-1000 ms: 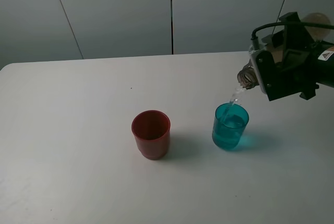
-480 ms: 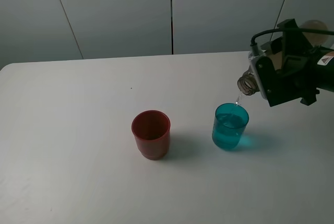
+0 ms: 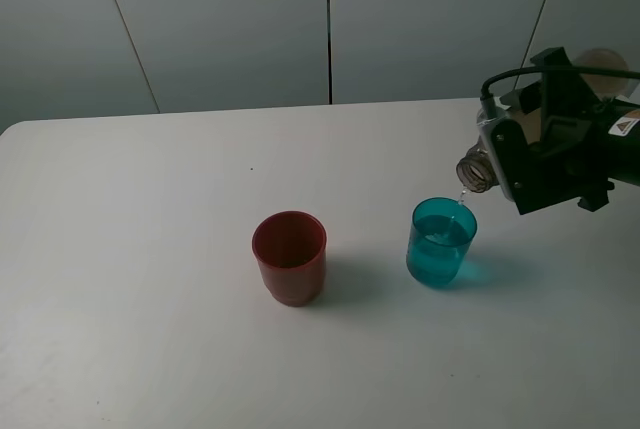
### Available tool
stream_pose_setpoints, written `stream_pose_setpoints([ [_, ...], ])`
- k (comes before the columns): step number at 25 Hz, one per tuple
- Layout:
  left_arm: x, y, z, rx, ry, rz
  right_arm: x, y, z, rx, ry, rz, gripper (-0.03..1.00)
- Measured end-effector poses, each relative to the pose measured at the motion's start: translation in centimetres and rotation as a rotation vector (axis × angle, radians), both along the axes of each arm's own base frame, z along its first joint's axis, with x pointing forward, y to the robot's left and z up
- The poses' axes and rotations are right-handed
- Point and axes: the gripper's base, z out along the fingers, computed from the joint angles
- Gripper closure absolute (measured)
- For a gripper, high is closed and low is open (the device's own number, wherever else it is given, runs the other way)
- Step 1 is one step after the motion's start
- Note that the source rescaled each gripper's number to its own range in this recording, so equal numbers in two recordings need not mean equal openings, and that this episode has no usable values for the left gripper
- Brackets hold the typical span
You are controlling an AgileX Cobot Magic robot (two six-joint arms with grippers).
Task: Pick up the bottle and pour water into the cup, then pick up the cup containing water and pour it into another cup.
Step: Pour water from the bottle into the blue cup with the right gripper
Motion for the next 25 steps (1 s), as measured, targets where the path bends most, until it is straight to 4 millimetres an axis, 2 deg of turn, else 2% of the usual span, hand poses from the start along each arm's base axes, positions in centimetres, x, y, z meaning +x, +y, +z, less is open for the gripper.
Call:
stream_pose_setpoints([
  [23,0.00,0.00,0.00,0.000,0.000,0.000,-0.15,0.02,-0.08,-0.015,-0.014,0.018,0.97],
  [25,0.00,0.00,0.00,0.000,0.000,0.000,-0.08,0.05,-0.05,0.026,0.000,-0.005,0.97],
])
